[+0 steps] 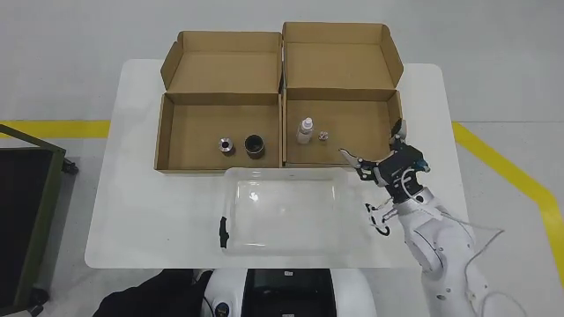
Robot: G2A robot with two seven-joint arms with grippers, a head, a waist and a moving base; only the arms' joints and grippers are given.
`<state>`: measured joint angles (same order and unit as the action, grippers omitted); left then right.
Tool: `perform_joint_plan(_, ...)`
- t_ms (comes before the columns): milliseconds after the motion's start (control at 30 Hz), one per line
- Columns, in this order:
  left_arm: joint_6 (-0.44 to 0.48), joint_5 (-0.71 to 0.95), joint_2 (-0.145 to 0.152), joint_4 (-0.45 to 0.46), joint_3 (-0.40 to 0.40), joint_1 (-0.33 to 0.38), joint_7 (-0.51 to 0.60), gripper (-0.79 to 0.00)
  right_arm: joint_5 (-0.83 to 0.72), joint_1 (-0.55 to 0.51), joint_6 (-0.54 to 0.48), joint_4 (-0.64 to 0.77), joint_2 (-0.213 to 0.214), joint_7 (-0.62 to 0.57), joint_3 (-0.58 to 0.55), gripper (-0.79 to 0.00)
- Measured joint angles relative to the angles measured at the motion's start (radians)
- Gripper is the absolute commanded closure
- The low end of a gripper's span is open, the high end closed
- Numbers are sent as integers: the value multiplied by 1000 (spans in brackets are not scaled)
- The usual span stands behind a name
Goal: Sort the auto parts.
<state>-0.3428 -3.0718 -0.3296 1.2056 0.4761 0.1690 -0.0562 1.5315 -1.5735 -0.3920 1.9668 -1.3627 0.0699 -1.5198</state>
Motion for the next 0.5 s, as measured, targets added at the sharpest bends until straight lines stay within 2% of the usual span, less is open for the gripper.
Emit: perform_joint_plan(500,0,0,0,0,0,0,0,-784,-17,-7,2,-2,3,17,-12,-784)
